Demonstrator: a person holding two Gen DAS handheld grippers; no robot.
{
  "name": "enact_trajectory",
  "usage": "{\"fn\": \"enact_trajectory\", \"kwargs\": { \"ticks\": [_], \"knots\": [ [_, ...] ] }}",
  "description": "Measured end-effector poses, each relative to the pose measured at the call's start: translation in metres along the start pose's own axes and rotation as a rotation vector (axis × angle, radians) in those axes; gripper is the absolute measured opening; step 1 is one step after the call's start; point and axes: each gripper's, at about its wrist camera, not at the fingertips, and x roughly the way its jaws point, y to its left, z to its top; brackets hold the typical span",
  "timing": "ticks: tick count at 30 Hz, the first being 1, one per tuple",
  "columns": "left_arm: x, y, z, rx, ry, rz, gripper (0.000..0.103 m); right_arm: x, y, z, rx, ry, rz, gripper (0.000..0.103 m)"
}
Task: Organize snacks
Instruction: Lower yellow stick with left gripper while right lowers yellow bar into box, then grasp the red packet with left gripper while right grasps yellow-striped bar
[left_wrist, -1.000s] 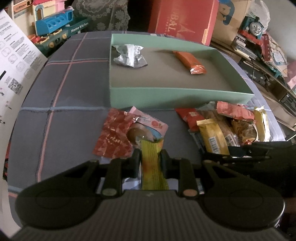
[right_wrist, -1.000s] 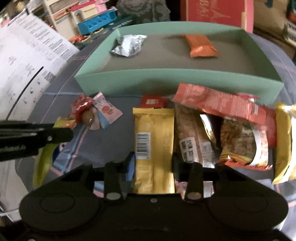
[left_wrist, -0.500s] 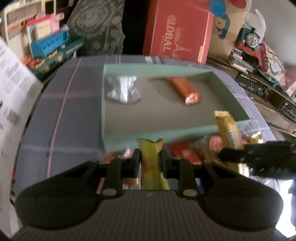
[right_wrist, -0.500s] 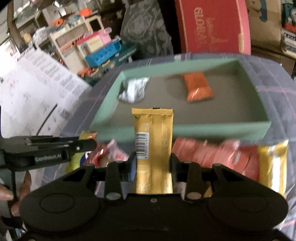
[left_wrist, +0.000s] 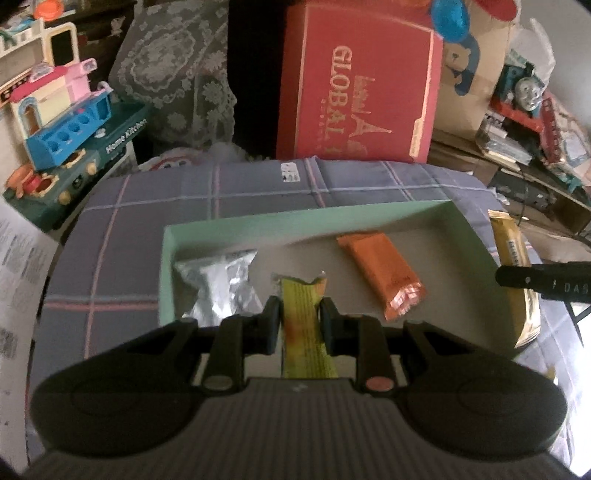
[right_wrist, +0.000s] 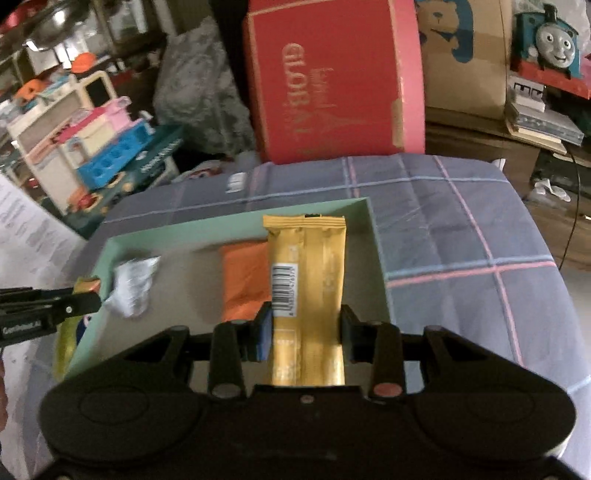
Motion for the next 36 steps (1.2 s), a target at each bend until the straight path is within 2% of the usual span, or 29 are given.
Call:
{"fn": "enact_trajectory", "kwargs": {
  "ticks": [9, 11, 12, 13, 14, 15, 16, 17, 29, 36],
  "knots": [
    [0.071, 0.001, 0.021, 0.003, 0.056, 0.052, 0.022, 0.071, -0.015, 0.024, 0.000, 0.050, -0.037, 0.036],
    [0.079, 0.001, 0.024, 0.010, 0.057, 0.070, 0.027, 0.074, -0.012, 0.024, 0.001, 0.046, -0.031, 0.042],
    [0.081, 0.000, 0.025, 0.011, 0.052, 0.084, 0.033, 0.075, -0.012, 0.026, 0.006, 0.036, -0.027, 0.051],
    [0.081, -0.001, 0.025, 0.011, 0.048, 0.100, 0.057, 0.072, -0.011, 0.027, 0.009, 0.023, -0.023, 0.059],
    [0.080, -0.001, 0.025, 0.010, 0.035, 0.116, 0.079, 0.070, -0.011, 0.028, 0.012, 0.007, -0.016, 0.077],
    [0.077, -0.002, 0.024, 0.012, 0.014, 0.126, 0.087, 0.067, -0.010, 0.028, 0.014, -0.008, -0.005, 0.097],
    [0.073, -0.004, 0.023, 0.016, -0.008, 0.135, 0.096, 0.063, -0.009, 0.029, 0.012, -0.027, -0.005, 0.103],
    [0.070, -0.005, 0.022, 0.019, -0.017, 0.142, 0.099, 0.059, -0.007, 0.028, 0.006, -0.048, -0.011, 0.103],
    [0.023, -0.019, 0.001, 0.007, -0.003, 0.111, 0.103, 0.010, 0.000, 0.013, 0.012, -0.019, -0.005, 0.103],
    [-0.015, -0.038, -0.033, 0.036, -0.003, 0.082, 0.103, -0.036, 0.013, -0.024, -0.033, -0.061, -0.063, 0.103]
  ]
}}
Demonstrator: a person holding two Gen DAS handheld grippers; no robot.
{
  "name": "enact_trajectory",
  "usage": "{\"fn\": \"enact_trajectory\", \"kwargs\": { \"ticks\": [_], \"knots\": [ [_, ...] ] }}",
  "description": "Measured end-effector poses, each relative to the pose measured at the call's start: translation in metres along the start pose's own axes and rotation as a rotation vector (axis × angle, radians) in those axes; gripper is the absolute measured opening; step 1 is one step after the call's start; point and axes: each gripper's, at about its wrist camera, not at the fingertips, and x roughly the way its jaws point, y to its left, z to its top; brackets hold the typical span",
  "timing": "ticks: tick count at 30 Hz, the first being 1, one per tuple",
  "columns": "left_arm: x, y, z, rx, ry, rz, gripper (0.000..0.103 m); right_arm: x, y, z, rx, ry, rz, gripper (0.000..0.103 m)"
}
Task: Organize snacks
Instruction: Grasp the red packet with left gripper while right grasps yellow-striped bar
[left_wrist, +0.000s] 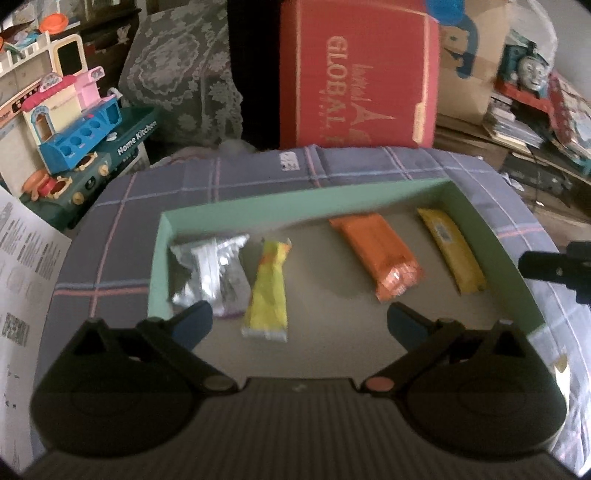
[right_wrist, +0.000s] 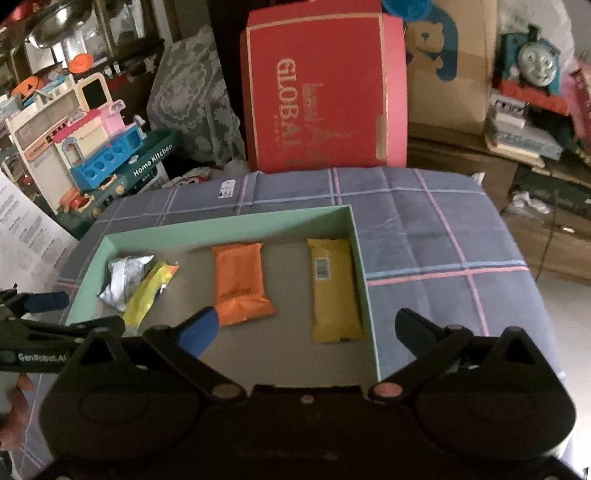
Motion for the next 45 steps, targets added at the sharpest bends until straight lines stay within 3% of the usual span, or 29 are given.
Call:
{"fn": "enact_trajectory", "kwargs": {
  "ticks": [3, 8, 14, 21, 26, 31, 33, 40, 42, 44, 45],
  "knots": [
    [-0.012, -0.009, -0.018, 0.017, 0.016, -0.014, 0.103, -0.023, -0.001, -0.019, 0.021, -0.050, 0.015, 0.103],
    [-0.024, -0.026, -0.054, 0.045, 0.052, -0.031, 0.103, -0.047, -0.006, -0.044, -0.004, -0.053, 0.019, 0.103],
    [-0.027, -0.049, -0.084, 0.077, 0.094, -0.055, 0.103, -0.059, -0.028, -0.081, -0.030, 0.039, -0.030, 0.103],
    [-0.030, -0.084, -0.096, 0.184, 0.073, -0.065, 0.103, -0.064, -0.069, -0.120, 0.044, 0.055, -0.057, 0.102],
    [-0.030, -0.103, -0.099, 0.286, 0.053, -0.085, 0.103, -0.053, -0.080, -0.133, 0.080, 0.090, -0.041, 0.082],
    [-0.028, -0.121, -0.099, 0.420, 0.019, -0.087, 0.103, -0.038, -0.077, -0.147, 0.074, 0.098, -0.030, 0.069],
    [-0.026, -0.129, -0.097, 0.473, 0.011, -0.098, 0.103, -0.032, -0.077, -0.153, 0.065, 0.099, -0.022, 0.052],
    [-0.009, -0.156, -0.091, 0.599, 0.011, -0.157, 0.102, -0.039, -0.083, -0.163, 0.077, 0.070, 0.006, 0.049],
    [-0.006, -0.159, -0.089, 0.595, 0.032, -0.199, 0.091, -0.040, -0.090, -0.166, 0.100, 0.075, 0.011, 0.049],
    [-0.003, -0.162, -0.088, 0.586, 0.075, -0.257, 0.068, -0.043, -0.094, -0.170, 0.117, 0.078, 0.018, 0.049],
    [-0.002, -0.162, -0.088, 0.582, 0.089, -0.277, 0.063, -0.044, -0.096, -0.171, 0.122, 0.078, 0.021, 0.049]
  ]
}}
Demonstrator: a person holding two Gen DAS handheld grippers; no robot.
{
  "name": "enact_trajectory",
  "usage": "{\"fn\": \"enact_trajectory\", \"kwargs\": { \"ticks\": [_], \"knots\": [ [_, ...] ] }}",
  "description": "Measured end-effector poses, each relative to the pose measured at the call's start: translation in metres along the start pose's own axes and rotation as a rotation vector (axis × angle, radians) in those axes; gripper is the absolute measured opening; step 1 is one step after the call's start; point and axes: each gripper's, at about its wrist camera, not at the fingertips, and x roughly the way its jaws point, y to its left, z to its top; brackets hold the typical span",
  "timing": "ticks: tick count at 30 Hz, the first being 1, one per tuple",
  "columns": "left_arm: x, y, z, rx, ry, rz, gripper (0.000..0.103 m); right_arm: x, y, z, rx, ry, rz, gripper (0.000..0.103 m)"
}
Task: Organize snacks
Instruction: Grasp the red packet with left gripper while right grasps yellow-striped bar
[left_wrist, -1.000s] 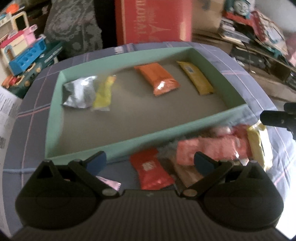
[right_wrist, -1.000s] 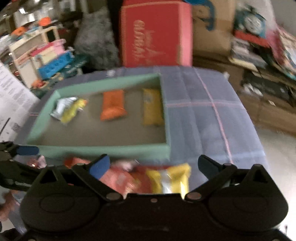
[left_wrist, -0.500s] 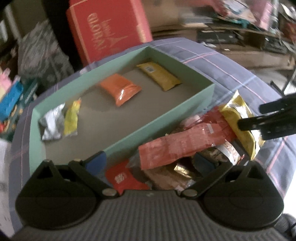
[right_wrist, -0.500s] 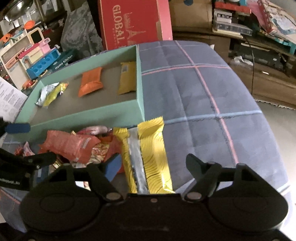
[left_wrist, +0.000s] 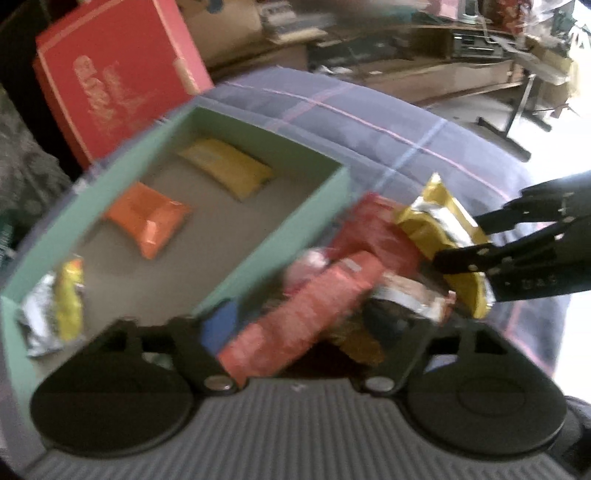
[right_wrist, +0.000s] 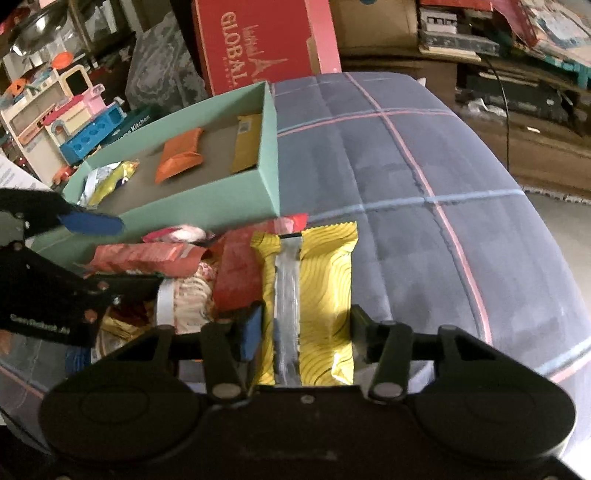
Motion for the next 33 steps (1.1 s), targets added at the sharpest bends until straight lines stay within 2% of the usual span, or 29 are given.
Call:
{"fn": "enact_trajectory", "kwargs": {
  "ticks": [1, 2, 3, 4, 5, 7, 13, 15, 17, 19, 22, 25, 29, 31, 33],
  "knots": [
    [0.001, -0.002, -0.001, -0.001, 0.005, -0.013, 0.057, -0.001, -0.001, -0.001, 0.004, -0.001, 0.003, 0.049],
    [0.000, -0.004, -0.004, 0.000, 0.006, -0.016, 0.055, -0.002, -0.002, -0.002, 0.009, -0.004, 0.005, 0.049],
    [0.001, -0.005, -0.006, -0.010, 0.018, -0.034, 0.042, -0.002, -0.003, -0.003, 0.014, -0.006, 0.004, 0.049],
    [0.002, -0.005, -0.010, -0.036, 0.039, -0.063, 0.036, -0.002, -0.004, -0.004, 0.020, -0.009, 0.005, 0.049],
    [0.003, -0.004, -0.014, -0.059, 0.053, -0.086, 0.032, -0.002, -0.004, -0.005, 0.028, -0.014, 0.007, 0.049],
    [0.002, -0.008, -0.022, -0.082, 0.066, -0.106, 0.031, -0.004, -0.005, -0.008, 0.038, -0.020, 0.004, 0.048],
    [-0.005, -0.007, -0.028, -0.125, 0.075, -0.105, 0.033, -0.005, -0.007, -0.010, 0.042, -0.027, 0.005, 0.048],
    [-0.005, -0.005, -0.023, -0.123, 0.071, -0.087, 0.039, -0.006, -0.006, -0.012, 0.042, -0.031, 0.004, 0.049],
    [-0.001, -0.004, -0.015, -0.128, 0.075, -0.062, 0.052, -0.006, -0.005, -0.013, 0.045, -0.035, 0.000, 0.049],
    [0.005, -0.004, -0.008, -0.132, 0.079, -0.067, 0.062, -0.007, -0.005, -0.014, 0.053, -0.035, 0.001, 0.049],
    [0.016, -0.007, -0.003, -0.107, 0.099, -0.072, 0.062, -0.007, -0.005, -0.015, 0.060, -0.036, 0.000, 0.049],
    [0.020, -0.003, 0.000, -0.118, 0.099, -0.138, 0.033, -0.008, -0.006, -0.015, 0.069, -0.039, 0.001, 0.049],
    [0.010, -0.002, -0.005, -0.140, 0.062, -0.101, 0.018, -0.011, -0.009, -0.016, 0.115, -0.047, 0.013, 0.048],
    [0.000, 0.004, -0.012, -0.180, 0.047, -0.107, 0.013, -0.014, -0.011, -0.017, 0.132, -0.051, 0.013, 0.048],
    [-0.006, 0.009, -0.018, -0.207, 0.043, -0.110, 0.012, -0.017, -0.012, -0.017, 0.138, -0.055, 0.013, 0.048]
  ]
}}
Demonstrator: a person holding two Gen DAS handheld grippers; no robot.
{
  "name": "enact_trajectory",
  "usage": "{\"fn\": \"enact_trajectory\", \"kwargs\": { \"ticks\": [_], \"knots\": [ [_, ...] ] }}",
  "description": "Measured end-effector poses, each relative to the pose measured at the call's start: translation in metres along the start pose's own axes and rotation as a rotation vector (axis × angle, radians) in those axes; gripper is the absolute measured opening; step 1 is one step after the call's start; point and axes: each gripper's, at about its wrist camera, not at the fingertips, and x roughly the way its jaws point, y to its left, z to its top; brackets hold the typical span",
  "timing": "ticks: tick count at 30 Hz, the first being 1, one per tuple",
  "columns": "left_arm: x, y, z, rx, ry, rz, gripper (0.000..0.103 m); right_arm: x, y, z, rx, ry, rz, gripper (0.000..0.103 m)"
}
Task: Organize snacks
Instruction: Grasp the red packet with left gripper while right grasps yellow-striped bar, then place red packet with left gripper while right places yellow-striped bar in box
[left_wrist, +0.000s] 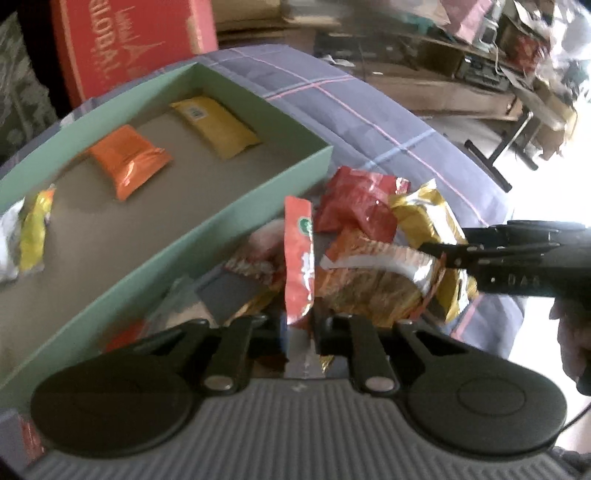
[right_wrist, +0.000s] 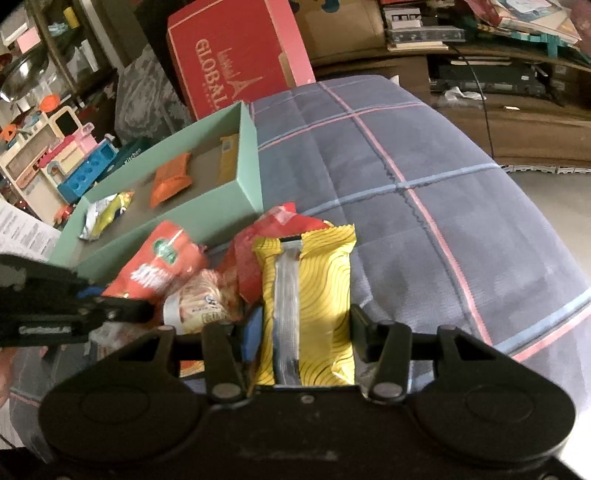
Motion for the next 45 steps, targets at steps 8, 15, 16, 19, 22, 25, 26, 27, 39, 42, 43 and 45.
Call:
{"fn": "enact_trajectory", "kwargs": {
  "ticks": [8, 15, 16, 19, 22, 25, 26, 27, 39, 42, 43, 45],
  "knots": [
    [-0.032, -0.004, -0.014, -0.051, -0.073, 0.009, 0.012, -0.017, 0.012, 0.010, -0.017, -0.036, -0.006, 0.047],
    [-0.065, 0.010, -0.016, -0.116, -0.160, 0.009, 0.012, -0.035, 0.028, 0.028, -0.045, -0.076, -0.016, 0.047],
    [-0.070, 0.016, -0.016, -0.131, -0.175, 0.012, 0.012, -0.037, 0.032, 0.031, -0.048, -0.078, -0.013, 0.047],
    [-0.086, 0.037, -0.017, -0.177, -0.222, 0.034, 0.012, -0.038, 0.044, 0.045, -0.060, -0.079, 0.012, 0.047],
    [-0.097, 0.064, -0.016, -0.220, -0.252, 0.084, 0.012, -0.032, 0.064, 0.064, -0.090, -0.083, 0.038, 0.047],
    [-0.101, 0.088, -0.013, -0.263, -0.265, 0.116, 0.012, -0.019, 0.089, 0.086, -0.127, -0.084, 0.067, 0.047],
    [-0.101, 0.097, -0.011, -0.276, -0.271, 0.127, 0.012, -0.012, 0.098, 0.094, -0.141, -0.083, 0.072, 0.047],
    [-0.101, 0.104, -0.008, -0.288, -0.275, 0.138, 0.012, -0.006, 0.105, 0.101, -0.151, -0.080, 0.077, 0.047],
    [-0.042, 0.168, 0.020, -0.402, -0.195, 0.174, 0.012, 0.090, 0.159, 0.149, -0.232, 0.025, 0.078, 0.048],
    [-0.025, 0.170, 0.020, -0.399, -0.165, 0.172, 0.012, 0.110, 0.163, 0.147, -0.236, 0.055, 0.071, 0.048],
    [-0.021, 0.171, 0.020, -0.398, -0.157, 0.173, 0.012, 0.117, 0.163, 0.147, -0.235, 0.065, 0.069, 0.048],
    [-0.014, 0.171, 0.019, -0.399, -0.140, 0.175, 0.013, 0.126, 0.162, 0.145, -0.232, 0.090, 0.073, 0.050]
  ]
}}
